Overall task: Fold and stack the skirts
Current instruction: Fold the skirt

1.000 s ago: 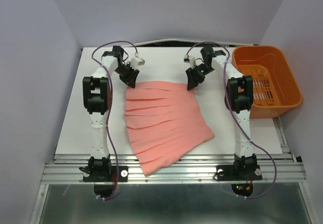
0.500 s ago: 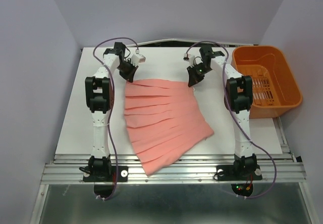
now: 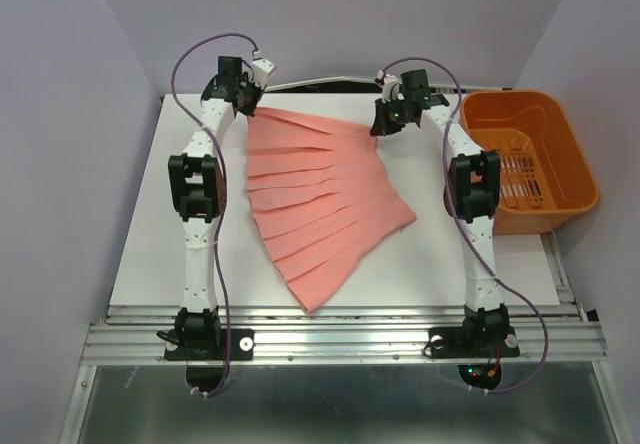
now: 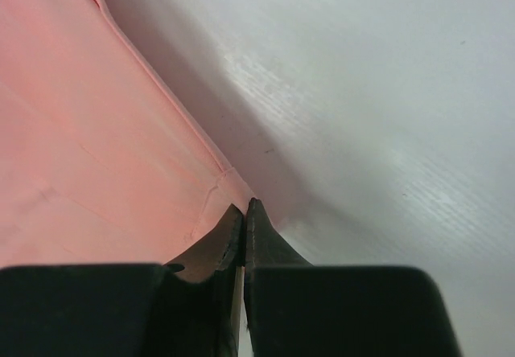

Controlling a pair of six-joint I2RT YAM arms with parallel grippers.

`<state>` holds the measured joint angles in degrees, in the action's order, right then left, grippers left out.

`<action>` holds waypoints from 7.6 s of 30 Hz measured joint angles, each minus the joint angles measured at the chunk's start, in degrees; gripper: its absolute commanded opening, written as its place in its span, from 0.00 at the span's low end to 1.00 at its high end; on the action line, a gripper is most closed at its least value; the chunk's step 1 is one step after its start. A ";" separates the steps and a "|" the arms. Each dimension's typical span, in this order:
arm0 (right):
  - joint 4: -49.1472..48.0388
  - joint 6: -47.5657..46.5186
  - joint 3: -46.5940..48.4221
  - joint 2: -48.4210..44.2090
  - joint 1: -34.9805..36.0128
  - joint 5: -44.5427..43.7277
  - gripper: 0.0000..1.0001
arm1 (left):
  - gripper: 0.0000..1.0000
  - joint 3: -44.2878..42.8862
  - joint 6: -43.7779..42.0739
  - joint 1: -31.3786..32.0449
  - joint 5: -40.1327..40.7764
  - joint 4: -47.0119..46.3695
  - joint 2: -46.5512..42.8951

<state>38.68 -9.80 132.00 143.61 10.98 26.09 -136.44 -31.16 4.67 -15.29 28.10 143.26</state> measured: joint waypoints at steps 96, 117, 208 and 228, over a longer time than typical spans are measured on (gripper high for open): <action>-12.13 -54.36 -84.61 -70.51 -1.16 4.28 0.01 | 0.00 79.25 -6.21 33.03 -4.48 12.04 -75.91; -17.59 -60.11 -96.45 -66.64 5.73 1.07 0.01 | 0.00 74.44 -3.65 28.44 2.16 4.00 -43.32; 1.90 17.00 -39.91 -26.88 26.27 -12.59 0.54 | 0.11 85.53 76.04 15.50 -15.04 -41.13 -37.62; 3.98 13.29 -38.62 -24.98 27.08 -11.50 0.01 | 0.06 85.18 75.73 15.50 -15.28 -41.16 -37.20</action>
<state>42.65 3.49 93.38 118.63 38.06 14.59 -51.27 44.58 20.16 -30.57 -13.06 106.06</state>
